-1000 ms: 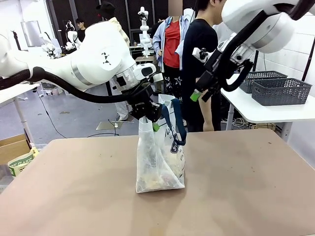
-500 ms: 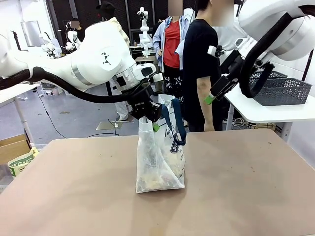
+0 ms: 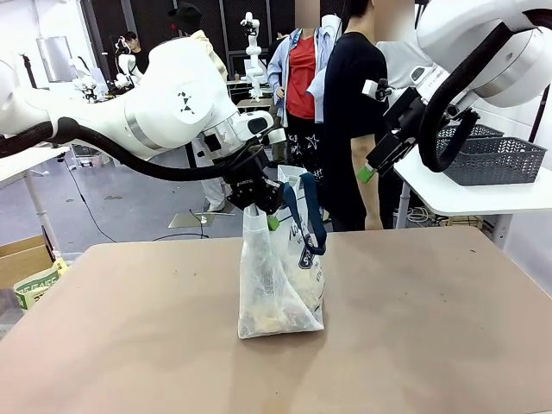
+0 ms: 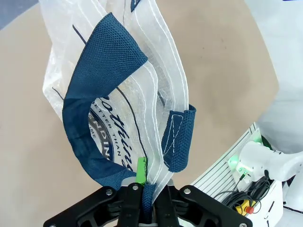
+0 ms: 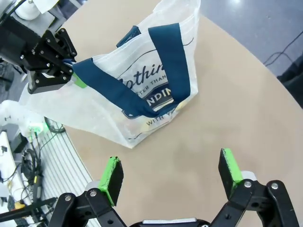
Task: Transfer purchased items from the store into the shopping bag.
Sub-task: Move the Reusable shopping bag to the right side of the table.
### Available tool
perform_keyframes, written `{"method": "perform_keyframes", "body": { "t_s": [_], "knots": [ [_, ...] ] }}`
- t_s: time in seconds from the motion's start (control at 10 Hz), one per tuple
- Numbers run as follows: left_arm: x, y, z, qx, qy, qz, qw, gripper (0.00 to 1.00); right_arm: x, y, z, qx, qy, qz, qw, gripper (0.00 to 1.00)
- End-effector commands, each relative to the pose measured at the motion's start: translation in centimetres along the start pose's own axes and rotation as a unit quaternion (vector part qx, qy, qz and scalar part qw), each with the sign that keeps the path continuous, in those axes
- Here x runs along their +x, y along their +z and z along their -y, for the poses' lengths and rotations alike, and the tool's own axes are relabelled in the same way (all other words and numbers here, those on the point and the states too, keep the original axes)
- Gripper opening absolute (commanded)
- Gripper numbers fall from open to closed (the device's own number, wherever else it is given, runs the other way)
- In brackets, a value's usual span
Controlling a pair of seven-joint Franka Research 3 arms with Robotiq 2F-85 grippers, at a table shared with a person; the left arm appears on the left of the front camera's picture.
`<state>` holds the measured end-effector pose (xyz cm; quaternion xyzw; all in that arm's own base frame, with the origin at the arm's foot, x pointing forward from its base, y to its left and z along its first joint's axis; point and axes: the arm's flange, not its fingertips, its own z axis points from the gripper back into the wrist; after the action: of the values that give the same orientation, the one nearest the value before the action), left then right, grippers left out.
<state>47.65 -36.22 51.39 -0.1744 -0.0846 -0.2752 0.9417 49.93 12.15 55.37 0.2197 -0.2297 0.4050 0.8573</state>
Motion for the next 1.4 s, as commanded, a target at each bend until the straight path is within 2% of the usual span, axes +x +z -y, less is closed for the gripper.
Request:
{"method": "perform_keyframes", "body": {
  "t_s": [0.0, 0.1, 0.2, 0.3, 0.6, 0.9, 1.3],
  "knots": [
    [0.0, 0.0, 0.0, 0.000, 0.000, 0.000, 1.000, 0.00, 0.2, 0.1, 0.2, 0.002, 0.000, -0.005, 1.000, 1.00],
    [1.4, 0.9, 0.4, 0.051, -0.010, 0.002, 0.999, 0.00, 0.2, 0.1, 0.2, 0.002, 0.000, -0.005, 1.000, 1.00],
    [3.0, 2.3, 0.3, 0.076, -0.014, -0.010, 0.997, 0.00, 0.2, 0.1, 0.2, 0.002, 0.000, -0.005, 1.000, 1.00],
    [4.3, 3.5, -0.1, 0.069, -0.007, -0.043, 0.997, 0.00, 0.2, 0.1, 0.2, 0.002, 0.000, -0.005, 1.000, 1.00],
    [7.1, 6.7, -1.3, 0.097, -0.005, -0.091, 0.991, 0.00, 0.2, 0.1, 0.2, 0.002, 0.000, -0.005, 1.000, 1.00],
    [9.4, 9.4, -4.2, 0.141, 0.022, -0.114, 0.983, 0.00, 0.2, 0.1, 0.2, 0.002, 0.000, -0.005, 1.000, 1.00],
    [6.7, 14.0, -10.0, 0.206, 0.119, -0.100, 0.966, 0.00, 0.2, 0.1, 0.2, 0.002, 0.000, -0.005, 1.000, 1.00]
  ]
}}
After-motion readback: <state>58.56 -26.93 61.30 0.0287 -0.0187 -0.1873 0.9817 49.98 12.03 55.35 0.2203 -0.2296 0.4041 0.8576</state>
